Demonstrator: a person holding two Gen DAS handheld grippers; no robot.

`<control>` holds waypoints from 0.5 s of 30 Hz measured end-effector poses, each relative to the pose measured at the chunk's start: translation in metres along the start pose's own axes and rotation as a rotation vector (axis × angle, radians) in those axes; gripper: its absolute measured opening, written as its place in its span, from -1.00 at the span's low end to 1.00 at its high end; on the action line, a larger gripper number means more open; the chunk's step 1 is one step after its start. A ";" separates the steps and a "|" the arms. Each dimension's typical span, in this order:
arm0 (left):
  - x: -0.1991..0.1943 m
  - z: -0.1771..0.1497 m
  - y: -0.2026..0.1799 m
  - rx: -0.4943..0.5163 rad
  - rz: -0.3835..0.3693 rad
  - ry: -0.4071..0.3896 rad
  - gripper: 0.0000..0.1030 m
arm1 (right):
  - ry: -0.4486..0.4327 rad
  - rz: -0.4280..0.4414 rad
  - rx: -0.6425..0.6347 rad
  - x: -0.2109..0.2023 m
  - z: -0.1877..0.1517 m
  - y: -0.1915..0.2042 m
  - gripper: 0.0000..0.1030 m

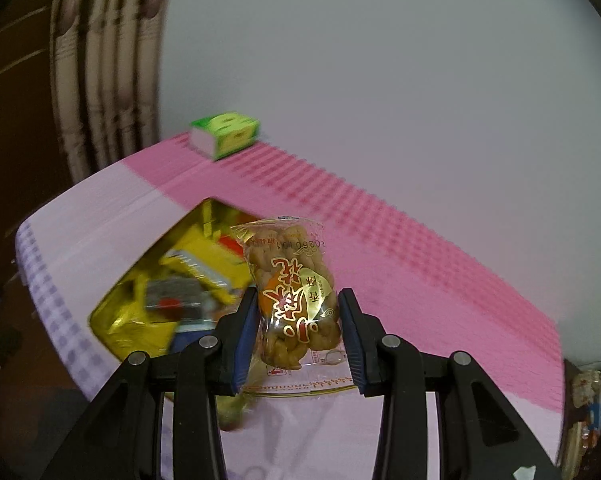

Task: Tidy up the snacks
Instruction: 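Carry the orange pastry bag with the right gripper over the tray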

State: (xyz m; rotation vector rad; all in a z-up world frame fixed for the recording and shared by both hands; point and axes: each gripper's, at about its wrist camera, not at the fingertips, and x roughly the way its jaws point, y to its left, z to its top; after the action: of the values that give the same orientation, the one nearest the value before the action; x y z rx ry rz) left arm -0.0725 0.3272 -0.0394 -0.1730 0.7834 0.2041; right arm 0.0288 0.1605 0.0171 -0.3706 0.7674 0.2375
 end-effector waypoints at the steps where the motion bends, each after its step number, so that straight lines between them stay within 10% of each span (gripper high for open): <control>1: 0.002 0.000 0.001 -0.004 0.000 0.008 0.17 | 0.010 0.014 -0.001 0.005 -0.001 0.007 -0.29; 15: 0.017 0.004 0.014 -0.066 -0.024 0.049 0.17 | 0.121 0.069 0.007 0.070 -0.015 0.058 -0.29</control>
State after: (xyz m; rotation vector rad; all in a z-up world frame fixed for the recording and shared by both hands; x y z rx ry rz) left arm -0.0613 0.3434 -0.0504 -0.2506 0.8230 0.2042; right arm 0.0485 0.2121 -0.0559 -0.3544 0.9008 0.2791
